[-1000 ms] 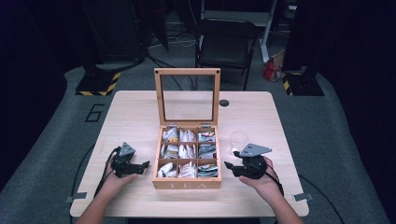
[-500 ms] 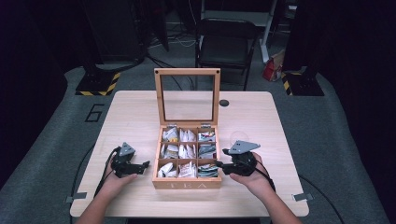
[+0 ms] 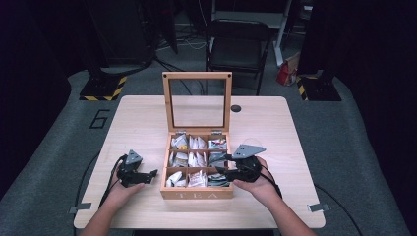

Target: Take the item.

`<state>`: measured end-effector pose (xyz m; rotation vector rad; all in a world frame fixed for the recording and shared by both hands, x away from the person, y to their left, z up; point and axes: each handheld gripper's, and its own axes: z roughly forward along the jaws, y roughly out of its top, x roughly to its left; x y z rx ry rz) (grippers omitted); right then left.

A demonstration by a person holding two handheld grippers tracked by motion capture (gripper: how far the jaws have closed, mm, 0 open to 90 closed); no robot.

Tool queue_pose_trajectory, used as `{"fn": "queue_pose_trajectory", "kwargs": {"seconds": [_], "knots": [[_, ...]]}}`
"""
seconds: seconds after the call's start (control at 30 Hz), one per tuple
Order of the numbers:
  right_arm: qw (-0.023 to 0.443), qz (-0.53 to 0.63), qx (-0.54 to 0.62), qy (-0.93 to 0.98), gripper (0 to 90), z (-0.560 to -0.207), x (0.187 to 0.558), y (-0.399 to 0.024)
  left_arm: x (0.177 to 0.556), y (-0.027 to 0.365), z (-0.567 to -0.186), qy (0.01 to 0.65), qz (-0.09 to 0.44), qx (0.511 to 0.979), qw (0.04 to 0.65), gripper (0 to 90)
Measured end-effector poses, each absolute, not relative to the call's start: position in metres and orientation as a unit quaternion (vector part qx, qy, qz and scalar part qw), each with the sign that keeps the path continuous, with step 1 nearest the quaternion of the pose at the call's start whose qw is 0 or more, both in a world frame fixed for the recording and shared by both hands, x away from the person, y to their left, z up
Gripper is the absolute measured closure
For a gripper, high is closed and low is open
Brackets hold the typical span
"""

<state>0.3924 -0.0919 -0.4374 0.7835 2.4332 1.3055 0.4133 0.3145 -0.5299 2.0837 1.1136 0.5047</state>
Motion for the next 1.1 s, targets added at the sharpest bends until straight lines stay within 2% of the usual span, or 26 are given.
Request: {"fn": "queue_pose_trajectory", "kwargs": {"seconds": [0.43,0.63,1.1], "knots": [[0.136,0.445,0.251,0.849,41.0,-0.429,0.397,-0.074,0.413,0.315,-0.530,0.431,0.195,0.807,0.355,14.2],[0.125,0.439,0.237,0.858,44.9,-0.425,0.398,-0.064,0.413,0.314,-0.530,0.432,0.195,0.806,0.355,14.2],[0.123,0.444,0.211,0.862,40.0,-0.419,0.402,-0.032,0.413,0.314,-0.530,0.432,0.196,0.806,0.355,14.2]]}}
